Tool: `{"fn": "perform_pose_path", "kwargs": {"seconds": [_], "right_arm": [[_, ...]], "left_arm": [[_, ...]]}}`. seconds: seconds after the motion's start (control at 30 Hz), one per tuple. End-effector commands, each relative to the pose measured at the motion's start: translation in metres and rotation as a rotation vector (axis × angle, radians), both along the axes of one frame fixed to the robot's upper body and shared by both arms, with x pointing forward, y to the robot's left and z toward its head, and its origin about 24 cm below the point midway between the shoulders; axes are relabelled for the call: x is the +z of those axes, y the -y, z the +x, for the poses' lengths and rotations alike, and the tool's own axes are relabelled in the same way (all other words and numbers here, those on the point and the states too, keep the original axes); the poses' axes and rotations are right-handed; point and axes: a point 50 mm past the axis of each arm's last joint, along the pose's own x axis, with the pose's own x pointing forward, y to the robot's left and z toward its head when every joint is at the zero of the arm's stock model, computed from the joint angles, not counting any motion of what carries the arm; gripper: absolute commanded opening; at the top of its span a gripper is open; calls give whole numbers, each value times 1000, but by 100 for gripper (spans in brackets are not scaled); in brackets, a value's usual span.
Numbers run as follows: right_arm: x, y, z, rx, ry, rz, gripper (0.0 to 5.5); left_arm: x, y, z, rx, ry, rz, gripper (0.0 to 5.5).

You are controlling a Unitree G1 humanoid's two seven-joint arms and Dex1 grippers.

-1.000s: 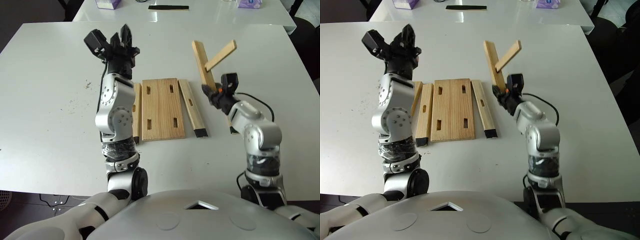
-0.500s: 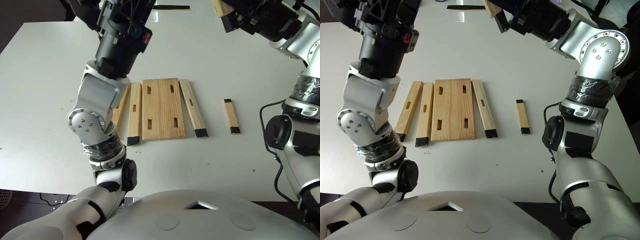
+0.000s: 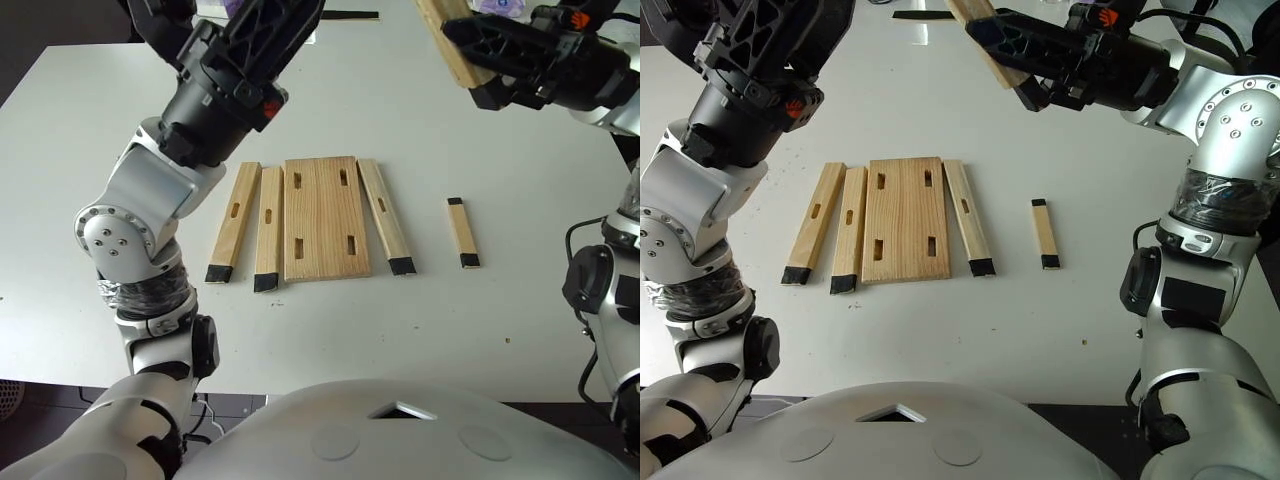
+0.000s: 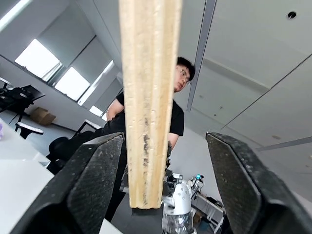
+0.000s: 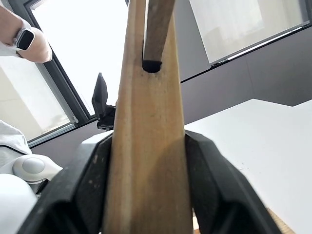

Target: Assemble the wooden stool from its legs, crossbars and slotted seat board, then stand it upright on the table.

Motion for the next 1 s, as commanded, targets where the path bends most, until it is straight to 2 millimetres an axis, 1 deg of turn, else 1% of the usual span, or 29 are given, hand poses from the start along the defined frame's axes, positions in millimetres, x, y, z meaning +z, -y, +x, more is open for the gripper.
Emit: {"fn": "perform_pose_path", "kwargs": {"seconds": [0.03, 0.17, 0.27, 0.43, 0.53, 0.6, 0.73, 1.0], "right_arm": [[1, 5, -4, 5, 46, -20, 210], [-11, 3, -7, 42, 46, -75, 210], [-17, -1, -9, 71, 51, -93, 210], [-23, 0, -13, 100, 53, -119, 210], [-28, 1, -19, 124, 61, -157, 210], [-30, 1, -21, 141, 63, -172, 210], [-29, -4, -18, 150, 64, -169, 210], [-31, -9, -17, 161, 61, -165, 210]], "left_arm": [[-6, -1, 2, -14, -13, 46, 314], [-5, 1, -1, -37, 6, 39, 314], [-4, 1, -1, -46, 11, 28, 359], [-1, 4, -1, -58, 29, 35, 362], [-2, 4, 0, -58, 29, 69, 362], [-2, 4, -1, -73, 42, 99, 362], [-3, 5, -2, -81, 48, 132, 362], [-6, 8, -7, -89, 53, 128, 362]]}}
